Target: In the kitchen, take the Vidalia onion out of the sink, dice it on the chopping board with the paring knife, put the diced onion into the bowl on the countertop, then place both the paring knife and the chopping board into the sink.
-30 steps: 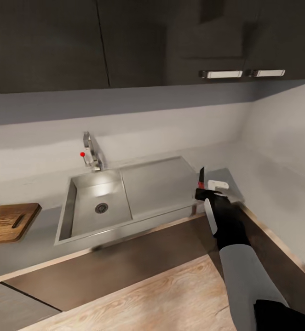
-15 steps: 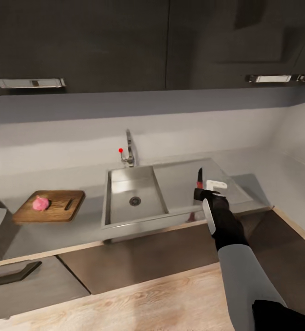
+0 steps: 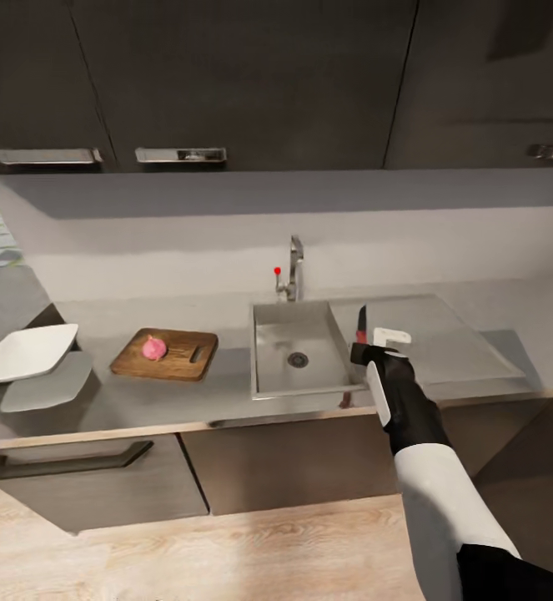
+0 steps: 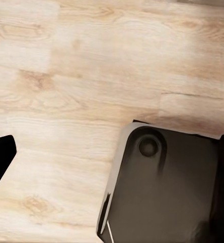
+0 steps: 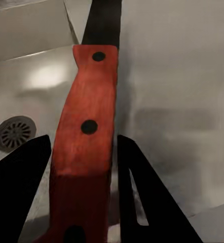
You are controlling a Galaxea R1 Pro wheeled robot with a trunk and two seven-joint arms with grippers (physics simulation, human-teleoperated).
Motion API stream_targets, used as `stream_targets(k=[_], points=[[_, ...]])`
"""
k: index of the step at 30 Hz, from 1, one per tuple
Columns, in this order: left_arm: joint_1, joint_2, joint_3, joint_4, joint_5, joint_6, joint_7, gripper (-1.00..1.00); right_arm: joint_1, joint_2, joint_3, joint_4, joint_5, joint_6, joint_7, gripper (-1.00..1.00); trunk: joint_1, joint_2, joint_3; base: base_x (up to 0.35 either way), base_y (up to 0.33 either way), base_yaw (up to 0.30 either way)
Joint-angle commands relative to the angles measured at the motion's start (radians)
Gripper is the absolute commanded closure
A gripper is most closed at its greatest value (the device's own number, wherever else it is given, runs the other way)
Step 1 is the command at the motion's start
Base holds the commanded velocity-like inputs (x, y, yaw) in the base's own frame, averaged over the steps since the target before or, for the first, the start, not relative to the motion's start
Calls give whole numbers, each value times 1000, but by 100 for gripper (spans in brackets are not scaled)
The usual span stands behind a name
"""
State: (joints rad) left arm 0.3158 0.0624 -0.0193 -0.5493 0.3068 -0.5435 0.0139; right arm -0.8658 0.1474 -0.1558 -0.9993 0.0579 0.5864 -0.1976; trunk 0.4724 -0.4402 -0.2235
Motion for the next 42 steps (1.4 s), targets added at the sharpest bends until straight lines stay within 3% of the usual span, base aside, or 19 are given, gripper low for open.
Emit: stream_targets(k=[1, 18, 23, 25, 28, 30, 34, 38, 41, 42], points=[[0, 0, -2, -1, 3, -1, 1, -100, -1, 1, -2, -1, 5, 6, 1, 100, 1, -2, -1, -3, 269, 232], [0, 0, -2, -1, 3, -1, 1, -100, 4, 2, -1, -6, 7, 1, 8, 100, 1, -2, 17, 0, 273, 201], [0, 0, -2, -1, 3, -2, 1, -100, 6, 13, 4, -9, 7, -65, 8, 100, 1, -2, 17, 0, 46, 13], [0, 0, -2, -1, 3, -2, 1, -100, 8, 21, 26, -11, 7, -95, 8, 100, 1, -2, 17, 0, 10, 3], [0, 0, -2, 0, 3, -2, 1, -100, 24, 27, 89, -40, 8, -118, 7, 100, 1, -2, 17, 0, 3, 1], [0, 0, -2, 0, 3, -1, 1, -100, 67, 27, 124, -119, 8, -123, 6, 100, 1, -2, 17, 0, 1, 0], [0, 0, -2, 0, 3, -1, 1, -100, 178, 27, 151, -331, 7, -120, 18, 100, 1, -2, 17, 0, 0, 0], [0, 2, -1, -1, 3, -1, 1, -100, 279, 22, 164, -515, 12, -117, 80, 100, 1, -2, 17, 0, 0, 0], [0, 3, -1, -1, 3, -1, 1, -100, 317, 11, 218, -589, 50, -108, 106, 100, 1, -2, 17, 0, 0, 0], [0, 3, -1, -1, 3, -1, 1, -100, 326, -2, 291, -606, 123, -103, 110, 100, 1, -2, 17, 0, 0, 0]])
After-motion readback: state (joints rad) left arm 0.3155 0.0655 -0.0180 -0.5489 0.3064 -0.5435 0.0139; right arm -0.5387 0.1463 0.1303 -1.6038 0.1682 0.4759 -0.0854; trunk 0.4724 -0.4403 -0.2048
